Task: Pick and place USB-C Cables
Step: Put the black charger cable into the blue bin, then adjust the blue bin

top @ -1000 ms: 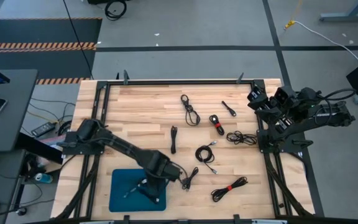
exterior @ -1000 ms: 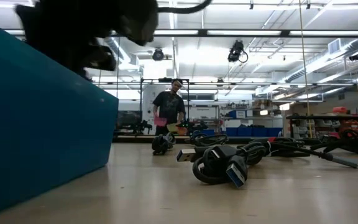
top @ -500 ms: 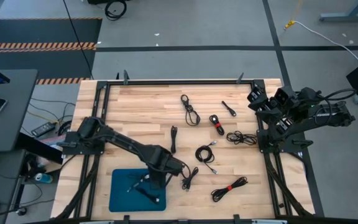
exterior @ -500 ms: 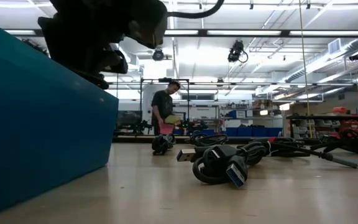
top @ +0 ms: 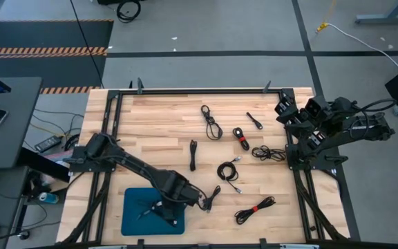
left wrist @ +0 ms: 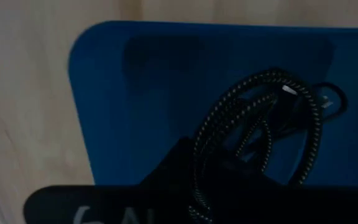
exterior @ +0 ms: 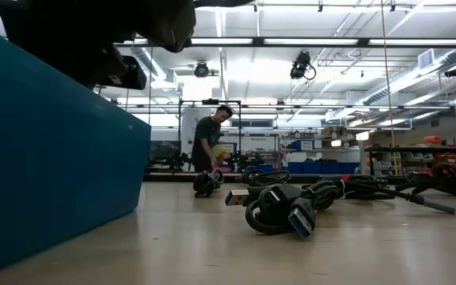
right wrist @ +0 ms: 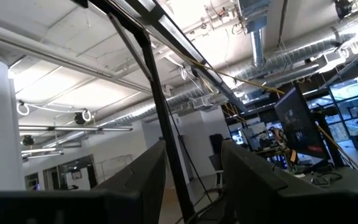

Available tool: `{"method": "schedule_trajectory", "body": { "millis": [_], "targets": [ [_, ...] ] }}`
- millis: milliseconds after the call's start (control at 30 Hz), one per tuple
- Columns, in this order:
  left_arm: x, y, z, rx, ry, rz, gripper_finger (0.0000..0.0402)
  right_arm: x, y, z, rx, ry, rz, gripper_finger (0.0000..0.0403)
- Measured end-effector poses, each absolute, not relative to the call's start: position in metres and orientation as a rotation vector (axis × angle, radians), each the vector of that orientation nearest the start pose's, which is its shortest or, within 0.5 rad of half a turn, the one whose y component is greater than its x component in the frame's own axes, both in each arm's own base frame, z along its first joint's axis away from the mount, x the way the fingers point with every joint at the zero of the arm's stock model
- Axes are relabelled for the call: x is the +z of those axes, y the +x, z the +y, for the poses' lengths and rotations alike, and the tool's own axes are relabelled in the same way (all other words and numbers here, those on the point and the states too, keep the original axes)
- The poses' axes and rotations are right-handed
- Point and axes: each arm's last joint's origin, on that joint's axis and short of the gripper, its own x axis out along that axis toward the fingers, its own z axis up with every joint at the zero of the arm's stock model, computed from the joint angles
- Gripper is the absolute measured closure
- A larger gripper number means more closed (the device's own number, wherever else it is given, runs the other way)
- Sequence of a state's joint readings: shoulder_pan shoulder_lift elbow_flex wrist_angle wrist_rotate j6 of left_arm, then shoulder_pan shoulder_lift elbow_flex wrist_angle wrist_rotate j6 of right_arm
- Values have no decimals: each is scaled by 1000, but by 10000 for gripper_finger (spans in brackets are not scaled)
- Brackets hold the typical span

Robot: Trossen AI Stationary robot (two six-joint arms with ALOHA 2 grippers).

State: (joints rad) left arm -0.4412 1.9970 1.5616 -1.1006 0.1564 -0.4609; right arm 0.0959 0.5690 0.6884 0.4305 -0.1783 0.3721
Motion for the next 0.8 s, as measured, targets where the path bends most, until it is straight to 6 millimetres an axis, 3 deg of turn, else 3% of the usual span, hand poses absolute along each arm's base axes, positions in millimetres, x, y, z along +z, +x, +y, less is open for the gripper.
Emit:
{"method": "schedule_trajectory", "body": {
  "millis": [200,500,800],
  "targets": [
    [198,344,-162,-75,-165,1605,372,385,115,16,367,340,-494,241],
    [198,343,-163,-78,-163,1606,258,385,115,16,367,340,-495,241],
    [198,342,-155,11,-198,1649,263,385,115,16,367,339,-494,241]
  ]
}}
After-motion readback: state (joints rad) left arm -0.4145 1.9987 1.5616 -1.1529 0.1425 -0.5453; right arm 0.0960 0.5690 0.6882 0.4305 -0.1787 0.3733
